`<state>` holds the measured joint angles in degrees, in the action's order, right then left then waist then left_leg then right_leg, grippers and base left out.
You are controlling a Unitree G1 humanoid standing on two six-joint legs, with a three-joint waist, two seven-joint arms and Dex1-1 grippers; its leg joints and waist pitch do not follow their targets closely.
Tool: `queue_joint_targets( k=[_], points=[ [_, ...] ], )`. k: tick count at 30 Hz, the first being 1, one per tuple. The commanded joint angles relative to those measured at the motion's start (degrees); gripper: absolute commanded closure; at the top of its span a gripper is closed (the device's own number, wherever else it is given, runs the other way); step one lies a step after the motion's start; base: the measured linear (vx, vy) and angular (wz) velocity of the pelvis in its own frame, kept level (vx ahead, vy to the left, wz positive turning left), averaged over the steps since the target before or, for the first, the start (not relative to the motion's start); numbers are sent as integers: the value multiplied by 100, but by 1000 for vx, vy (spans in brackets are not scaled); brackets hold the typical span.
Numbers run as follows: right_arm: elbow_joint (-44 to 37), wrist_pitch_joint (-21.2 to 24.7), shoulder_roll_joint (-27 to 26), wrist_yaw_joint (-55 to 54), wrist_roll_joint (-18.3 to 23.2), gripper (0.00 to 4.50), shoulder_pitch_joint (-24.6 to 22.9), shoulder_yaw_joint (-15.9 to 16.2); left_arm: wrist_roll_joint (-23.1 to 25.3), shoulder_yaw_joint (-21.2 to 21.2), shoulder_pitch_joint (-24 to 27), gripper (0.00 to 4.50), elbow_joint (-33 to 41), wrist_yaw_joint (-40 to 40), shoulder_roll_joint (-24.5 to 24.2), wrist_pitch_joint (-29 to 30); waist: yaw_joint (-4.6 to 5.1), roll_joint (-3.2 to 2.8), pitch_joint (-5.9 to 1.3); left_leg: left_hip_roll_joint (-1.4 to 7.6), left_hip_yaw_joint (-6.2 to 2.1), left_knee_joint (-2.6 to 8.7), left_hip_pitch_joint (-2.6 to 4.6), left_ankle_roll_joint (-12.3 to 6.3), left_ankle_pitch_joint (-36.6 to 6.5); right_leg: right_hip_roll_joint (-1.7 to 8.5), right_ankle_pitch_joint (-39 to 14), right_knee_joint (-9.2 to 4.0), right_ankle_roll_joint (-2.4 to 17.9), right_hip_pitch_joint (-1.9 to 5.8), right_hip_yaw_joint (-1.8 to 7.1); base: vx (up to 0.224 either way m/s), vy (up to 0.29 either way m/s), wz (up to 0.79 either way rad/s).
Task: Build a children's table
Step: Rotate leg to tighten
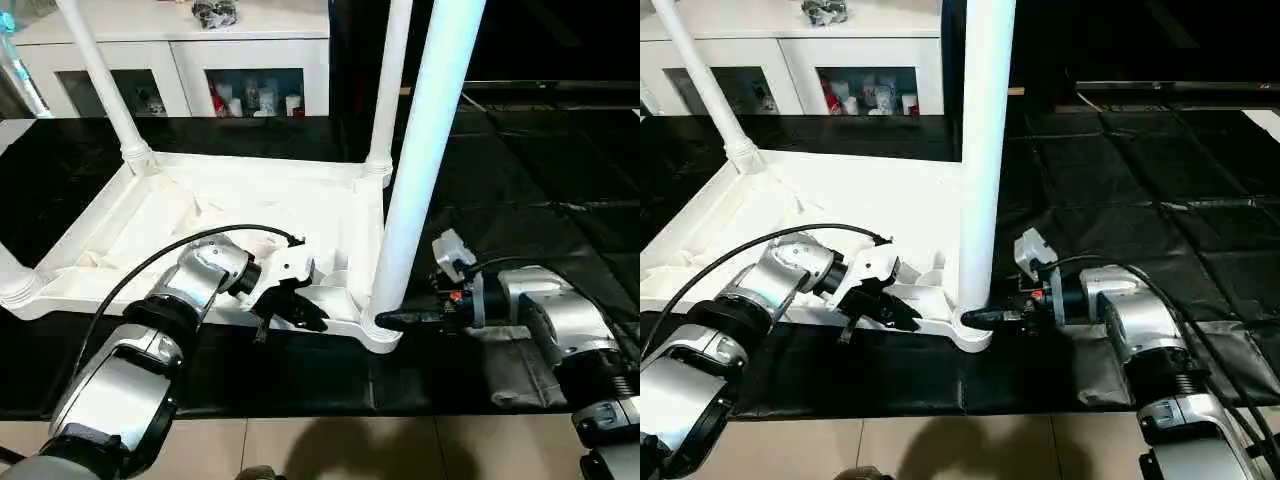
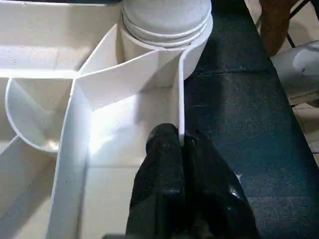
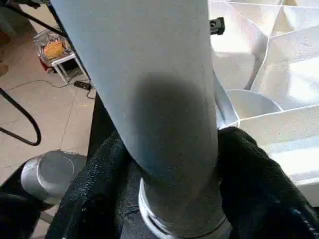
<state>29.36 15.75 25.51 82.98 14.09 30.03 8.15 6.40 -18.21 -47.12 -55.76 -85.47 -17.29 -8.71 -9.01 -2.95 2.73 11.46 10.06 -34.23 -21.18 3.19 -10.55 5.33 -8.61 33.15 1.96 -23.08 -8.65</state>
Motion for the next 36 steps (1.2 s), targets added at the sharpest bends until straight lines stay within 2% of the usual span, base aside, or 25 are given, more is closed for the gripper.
queue_joint_targets(
  k=[1,2,8,11,13,14,15,16,18,19,21,22,23,24,25,27,29,30,33,34,35,36],
  points=[
    [-101,92,-4,101,93,213,81,38,-7,-77,-18,450,163,-108,27,-77,29,77,-455,254,-61,351,67,-467,-882,444,-1541,-359,920,352,369,0,0,0],
    [-106,97,-5,102,95,231,78,40,-5,-76,-20,450,160,-101,28,-75,33,75,-450,256,-63,357,78,-457,-920,440,-1606,-369,910,347,365,0,0,0],
    [-237,212,-117,-141,88,241,-47,48,32,15,-107,450,1,341,142,258,33,69,-444,255,-60,357,83,-432,-932,434,-1628,-379,895,342,368,0,0,0],
    [-50,193,-423,-1198,-213,244,-58,-41,2,209,-268,450,-189,1141,437,640,60,78,-428,231,-65,362,86,-328,-1025,437,-1946,-416,797,345,344,0,0,0],
    [6,187,-526,-1489,-274,246,-41,-83,-16,254,-303,450,-226,1306,512,734,106,78,-404,224,-66,376,99,-255,-1131,439,-2253,-467,705,337,329,0,0,0],
    [141,267,-777,-2114,-345,247,27,-205,-50,360,-390,450,-316,1744,699,900,133,75,-402,213,-69,374,103,-232,-1179,435,-2374,-488,648,334,324,0,0,0],
    [157,279,-818,-2207,-354,248,38,-222,-56,375,-404,450,-328,1808,729,931,170,81,-402,200,-81,379,100,-202,-1220,437,-2449,-494,625,343,308,0,0,0],
    [229,331,-1024,-2642,-394,250,94,-296,-85,450,-478,450,-384,2122,872,1088,186,60,-403,204,-89,382,95,-182,-1219,442,-2454,-498,609,350,310,0,0,0],
    [339,395,-1305,-3236,-444,251,186,-396,-112,555,-591,450,-462,2610,1066,1282,306,74,-408,180,-92,380,86,-167,-1247,421,-2335,-504,644,356,299,0,0,0],
    [439,432,-1502,-3671,-505,251,272,-442,-155,645,-687,450,-523,2959,1205,1435,317,46,-414,179,-96,376,93,-169,-1231,434,-2286,-496,670,355,304,0,0,0],
    [568,440,-1749,-4161,-569,252,392,-497,-218,777,-813,450,-599,3394,1375,1607,376,70,-417,154,-84,363,75,-200,-1173,420,-2185,-499,709,364,304,0,0,0],
    [677,404,-1947,-4510,-621,252,502,-532,-279,903,-912,450,-647,3755,1510,1707,404,63,-421,140,-77,353,50,-256,-1088,417,-2093,-490,729,377,309,0,0,0],
    [728,381,-2038,-4662,-647,252,554,-546,-307,964,-955,450,-666,3920,1569,1744,421,51,-428,143,-74,345,58,-268,-1019,415,-2000,-480,775,358,312,0,0,0],
    [815,280,-2149,-4806,-691,252,624,-552,-318,1016,-998,450,-686,4067,1633,1769,423,64,-448,126,-74,338,43,-317,-906,407,-1854,-462,802,382,307,0,0,0],
    [851,233,-2189,-4854,-711,252,652,-551,-319,1031,-1012,450,-693,4111,1653,1774,417,46,-448,130,-77,340,46,-343,-870,413,-1789,-454,823,379,307,0,0,0],
    [921,-51,-2317,-4857,-749,252,711,-573,-289,1036,-1034,450,-689,4141,1685,1777,409,55,-466,146,-73,331,19,-485,-714,412,-1367,-402,924,396,324,0,0,0],
    [901,-68,-2351,-4790,-698,252,713,-601,-263,1019,-1019,450,-677,4113,1665,1752,408,53,-469,162,-75,331,27,-576,-680,407,-1142,-371,1020,392,331,0,0,0],
    [854,-26,-2375,-4722,-631,200,702,-621,-227,994,-995,450,-664,4071,1628,1718,407,52,-464,167,-72,331,33,-611,-704,407,-1094,-369,1057,393,332,0,0,0],
    [750,7,-2334,-4604,-612,187,645,-569,-204,976,-930,450,-609,3936,1538,1687,406,42,-453,168,-70,337,35,-617,-784,415,-1179,-381,1058,402,330,0,0,0],
    [780,-67,-2313,-4555,-653,157,631,-574,-176,991,-900,450,-603,3906,1499,1681,409,39,-450,169,-70,343,45,-582,-838,417,-1285,-396,1029,399,327,0,0,0],
    [761,-85,-2268,-4479,-652,157,613,-561,-165,977,-875,450,-587,3837,1465,1644,410,24,-451,169,-71,342,46,-571,-849,416,-1297,-395,1025,398,329,0,0,0],
    [744,-94,-2234,-4423,-649,149,599,-550,-159,965,-856,450,-574,3784,1440,1614,414,37,-449,162,-69,343,38,-564,-867,413,-1312,-399,1012,408,329,0,0,0]
  ],
)
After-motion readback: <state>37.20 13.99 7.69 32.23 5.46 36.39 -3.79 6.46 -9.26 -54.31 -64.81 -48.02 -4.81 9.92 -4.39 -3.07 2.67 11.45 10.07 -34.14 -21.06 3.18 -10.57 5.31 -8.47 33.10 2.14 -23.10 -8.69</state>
